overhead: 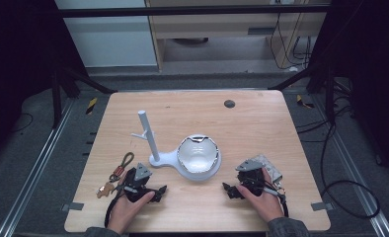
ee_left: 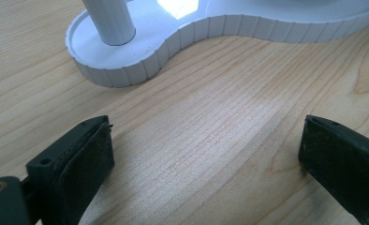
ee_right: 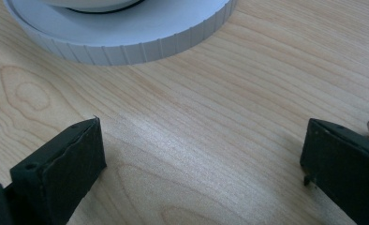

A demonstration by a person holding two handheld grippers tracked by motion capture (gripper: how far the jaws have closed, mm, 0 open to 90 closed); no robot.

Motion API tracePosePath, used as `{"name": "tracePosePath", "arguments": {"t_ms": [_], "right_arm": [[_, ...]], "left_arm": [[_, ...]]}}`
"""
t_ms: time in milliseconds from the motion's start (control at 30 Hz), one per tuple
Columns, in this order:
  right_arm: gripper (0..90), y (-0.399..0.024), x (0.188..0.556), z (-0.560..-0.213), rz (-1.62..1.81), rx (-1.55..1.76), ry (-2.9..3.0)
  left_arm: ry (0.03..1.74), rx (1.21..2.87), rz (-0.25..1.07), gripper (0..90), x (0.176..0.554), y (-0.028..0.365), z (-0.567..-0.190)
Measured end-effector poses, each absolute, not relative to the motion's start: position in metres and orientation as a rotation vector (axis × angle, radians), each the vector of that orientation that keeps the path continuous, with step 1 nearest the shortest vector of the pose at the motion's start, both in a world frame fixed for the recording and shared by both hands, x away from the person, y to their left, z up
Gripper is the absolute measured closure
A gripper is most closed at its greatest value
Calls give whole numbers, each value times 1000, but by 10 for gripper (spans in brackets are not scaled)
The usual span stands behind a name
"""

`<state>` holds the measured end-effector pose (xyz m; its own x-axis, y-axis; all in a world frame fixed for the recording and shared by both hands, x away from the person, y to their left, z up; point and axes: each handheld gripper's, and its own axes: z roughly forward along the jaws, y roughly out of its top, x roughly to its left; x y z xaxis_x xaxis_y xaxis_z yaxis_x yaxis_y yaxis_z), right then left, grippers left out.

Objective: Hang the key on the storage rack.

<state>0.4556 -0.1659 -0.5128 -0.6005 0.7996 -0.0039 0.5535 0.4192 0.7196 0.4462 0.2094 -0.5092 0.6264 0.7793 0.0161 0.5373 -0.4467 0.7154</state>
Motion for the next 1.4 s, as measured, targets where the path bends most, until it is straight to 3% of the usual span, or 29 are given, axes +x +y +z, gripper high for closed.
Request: {"name": "tracePosePath", "arguments": {"t_ms": [467,833,1033,1167,1233,1400], "right_arm": [[4,-166,455,-513,989,1159,2329],[5,-167,454,-513,985,1165,2329],[5,-167,452,-513,985,1172,2323],[5,-168,451,-513,984,1173,2322],[5,-168,450,-513,985,1171,2322],[5,-168,450,-513,984,1173,2321]], "left_arm": [[1050,2097,506,85,431,244,-476],[1133,2204,532,76,453,285,-447],[1211,2271,504,137,469,305,-431],[1273,2331,475,263,482,315,-430],[1291,2381,401,335,494,317,-432],[1262,2482,352,420,508,315,-439]]}}
